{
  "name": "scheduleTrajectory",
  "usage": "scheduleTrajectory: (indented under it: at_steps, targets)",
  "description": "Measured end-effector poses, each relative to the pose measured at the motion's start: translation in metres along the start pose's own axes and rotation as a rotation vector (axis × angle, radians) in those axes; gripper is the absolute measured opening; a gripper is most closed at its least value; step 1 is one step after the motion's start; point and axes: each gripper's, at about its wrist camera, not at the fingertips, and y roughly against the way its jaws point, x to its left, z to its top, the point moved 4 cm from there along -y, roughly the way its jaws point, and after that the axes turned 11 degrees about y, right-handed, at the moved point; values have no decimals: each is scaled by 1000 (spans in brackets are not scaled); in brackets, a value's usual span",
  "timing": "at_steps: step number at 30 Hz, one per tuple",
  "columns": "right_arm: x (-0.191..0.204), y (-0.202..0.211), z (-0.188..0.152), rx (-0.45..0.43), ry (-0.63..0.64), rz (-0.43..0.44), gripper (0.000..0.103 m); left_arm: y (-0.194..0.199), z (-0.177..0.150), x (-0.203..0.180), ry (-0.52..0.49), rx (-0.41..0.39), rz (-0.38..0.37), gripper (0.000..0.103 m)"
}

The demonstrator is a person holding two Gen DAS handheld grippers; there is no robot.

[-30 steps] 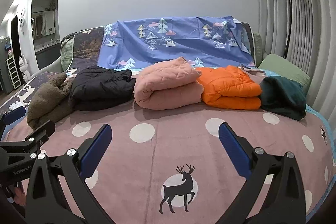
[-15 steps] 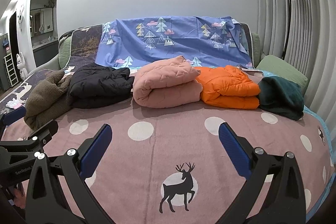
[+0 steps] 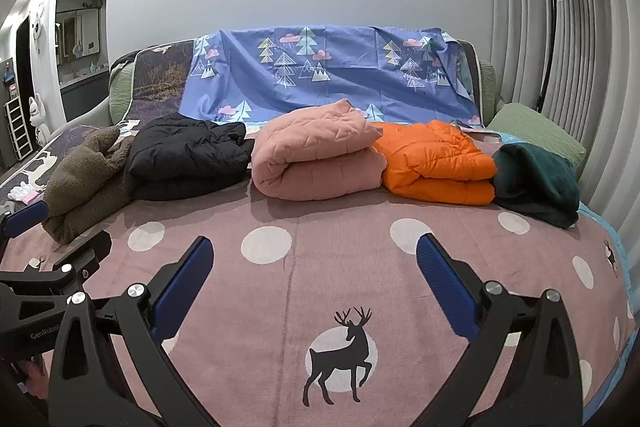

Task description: Fold large clothes

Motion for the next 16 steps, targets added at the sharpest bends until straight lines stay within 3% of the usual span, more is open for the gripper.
scheduleTrajectory:
  at_steps: [16]
  targets:
    - [3, -8, -8, 26, 18, -13, 101, -13, -6, 2, 1, 41, 23, 101]
